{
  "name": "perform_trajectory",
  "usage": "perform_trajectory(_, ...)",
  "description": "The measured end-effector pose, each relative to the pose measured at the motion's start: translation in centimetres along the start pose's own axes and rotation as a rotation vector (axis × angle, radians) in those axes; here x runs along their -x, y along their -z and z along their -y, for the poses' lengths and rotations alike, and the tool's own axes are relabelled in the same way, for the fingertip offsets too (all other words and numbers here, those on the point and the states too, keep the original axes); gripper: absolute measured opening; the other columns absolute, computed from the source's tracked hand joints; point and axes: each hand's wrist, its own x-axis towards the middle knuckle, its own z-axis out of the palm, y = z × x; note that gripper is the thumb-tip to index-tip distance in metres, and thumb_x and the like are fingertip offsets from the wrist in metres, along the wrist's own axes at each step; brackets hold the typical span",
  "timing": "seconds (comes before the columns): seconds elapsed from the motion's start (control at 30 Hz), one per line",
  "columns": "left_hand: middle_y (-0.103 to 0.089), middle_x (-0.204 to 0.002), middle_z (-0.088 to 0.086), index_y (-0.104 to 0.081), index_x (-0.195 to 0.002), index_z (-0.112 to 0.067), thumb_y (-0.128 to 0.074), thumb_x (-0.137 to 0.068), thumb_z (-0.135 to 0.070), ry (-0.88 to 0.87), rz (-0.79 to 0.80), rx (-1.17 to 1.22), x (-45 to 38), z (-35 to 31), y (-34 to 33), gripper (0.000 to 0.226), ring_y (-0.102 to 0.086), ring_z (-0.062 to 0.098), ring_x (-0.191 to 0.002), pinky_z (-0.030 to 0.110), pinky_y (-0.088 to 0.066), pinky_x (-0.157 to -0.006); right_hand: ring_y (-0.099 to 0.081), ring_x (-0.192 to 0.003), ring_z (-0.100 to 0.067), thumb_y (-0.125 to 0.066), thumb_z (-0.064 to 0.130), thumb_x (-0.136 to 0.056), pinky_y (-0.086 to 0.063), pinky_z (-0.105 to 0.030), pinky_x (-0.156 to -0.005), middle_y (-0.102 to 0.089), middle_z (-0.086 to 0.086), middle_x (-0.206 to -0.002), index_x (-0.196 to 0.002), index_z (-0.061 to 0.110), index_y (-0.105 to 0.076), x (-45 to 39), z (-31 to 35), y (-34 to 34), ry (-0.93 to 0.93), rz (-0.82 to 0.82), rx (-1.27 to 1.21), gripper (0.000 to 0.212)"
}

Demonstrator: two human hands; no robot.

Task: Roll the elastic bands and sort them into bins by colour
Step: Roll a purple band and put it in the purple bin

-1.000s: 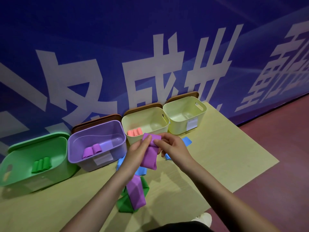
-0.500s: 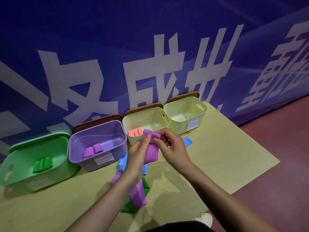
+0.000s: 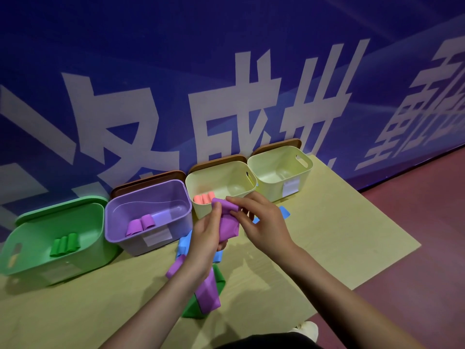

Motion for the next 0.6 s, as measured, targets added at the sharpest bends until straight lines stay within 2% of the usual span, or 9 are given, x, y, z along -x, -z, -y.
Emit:
perform_trajectory(0.13,-0.045,-0.059,0.004,-0.062,-0.086,-0.013,-0.042,-0.096,-0.048,0.030,0.000,0.033,-0.2,0.2,-0.1,0.041,-0.036,0.006,-0.038,0.018,-0.029,-0.039,-0.057,-0.075,-0.020,-0.055,0.020,-0.091,-0.049,-0.039,-0.062,-0.059,-0.004,-0.086,-0.119,0.016,-0.068,-0.2,-0.2,0.4,0.077,0.058,0.056,0.031)
perform_trajectory(0.33,-0.044,-0.055,0.000,-0.063,-0.083,-0.015,-0.046,-0.096,-0.042,0.032,0.033,0.047,-0.1,0.5,-0.1,0.035,-0.035,0.007,-0.043,0.019,-0.030,-0.041,-0.056,-0.081,-0.018,-0.054,0.020,-0.094,-0.050,-0.037,-0.066,-0.059,-0.002,-0.090,-0.124,0.018,-0.065,-0.2,-0.5,1.2,0.110,0.138,0.061,0.032)
perform_trajectory(0.47,-0.038,-0.056,0.003,-0.062,-0.082,-0.011,-0.048,-0.096,-0.040,0.046,0.087,0.085,-0.1,0.1,-0.4,0.035,-0.031,0.012,-0.047,0.023,-0.026,-0.045,-0.057,-0.081,-0.021,-0.053,0.017,-0.094,-0.049,-0.036,-0.065,-0.060,-0.005,-0.089,-0.123,0.016,-0.065,-0.2,-0.7,1.5,0.172,0.093,0.143,0.032)
perform_trajectory(0.6,-0.027,-0.052,0.001,-0.055,-0.083,-0.006,-0.046,-0.098,-0.035,0.054,0.162,0.146,-0.1,-0.7,-0.7,0.035,-0.023,0.007,-0.039,0.020,-0.018,-0.040,-0.059,-0.079,-0.026,-0.057,0.010,-0.092,-0.049,-0.035,-0.064,-0.062,-0.008,-0.088,-0.122,0.012,-0.065,-0.6,-1.1,1.6,0.251,0.004,0.217,0.031)
